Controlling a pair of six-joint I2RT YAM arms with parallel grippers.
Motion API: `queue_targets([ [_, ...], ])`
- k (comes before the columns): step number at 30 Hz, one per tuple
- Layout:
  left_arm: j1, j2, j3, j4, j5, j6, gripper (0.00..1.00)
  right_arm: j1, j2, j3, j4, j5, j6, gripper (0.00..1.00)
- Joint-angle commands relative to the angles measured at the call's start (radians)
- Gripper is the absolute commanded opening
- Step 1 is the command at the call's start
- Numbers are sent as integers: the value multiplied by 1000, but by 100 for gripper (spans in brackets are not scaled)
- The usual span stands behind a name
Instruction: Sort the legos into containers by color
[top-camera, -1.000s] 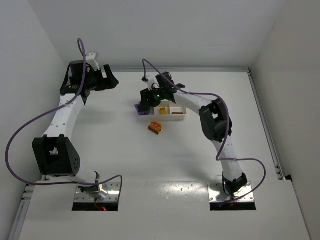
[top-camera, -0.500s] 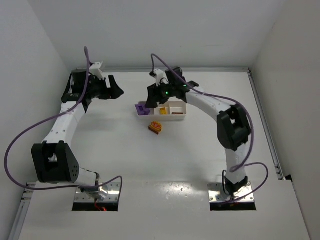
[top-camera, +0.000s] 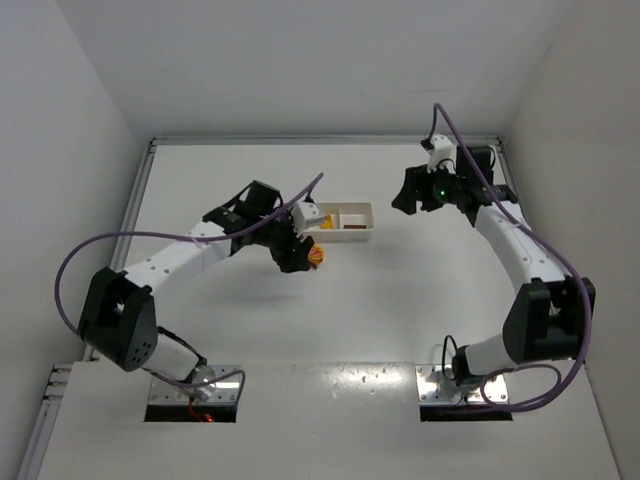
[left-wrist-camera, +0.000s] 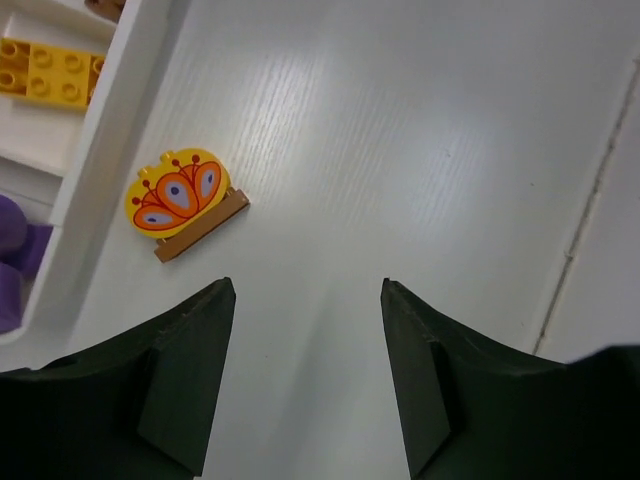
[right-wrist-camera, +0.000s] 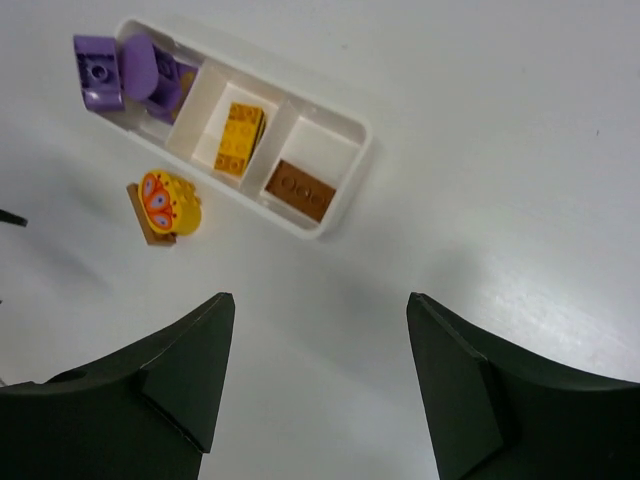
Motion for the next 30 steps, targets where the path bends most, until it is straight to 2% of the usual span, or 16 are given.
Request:
queue_targets([
  [1, -62, -58, -123, 212, -192, -188, 66, -41, -76, -74, 15, -41, 1, 70],
  [2, -80, -72, -142, 267, -214, -248, 66, -54, -76, -86, 24, -42, 1, 70],
  [7, -196, -87, -198, 322, -387, -476, 71, -106, -62, -86, 24, -103, 39, 70],
  [9, -237, -54, -182, 323, -523, -538, 72, -106, -52, -77, 24, -124, 50, 70],
  [11, -266, 0, -131, 312, -571, -595, 73, -117, -51, -77, 33, -135, 59, 70],
  [20, -298, 203, 36, 277, -769, -667, 74, -147, -51, -97, 33, -153, 59, 70],
  [26, -289, 285, 84, 244, -763, -638, 77, -167, -41, -97, 42, -175, 68, 70],
  [30, -237, 325, 117, 212, -763, -638, 79, -167, -32, -97, 42, -175, 68, 70],
])
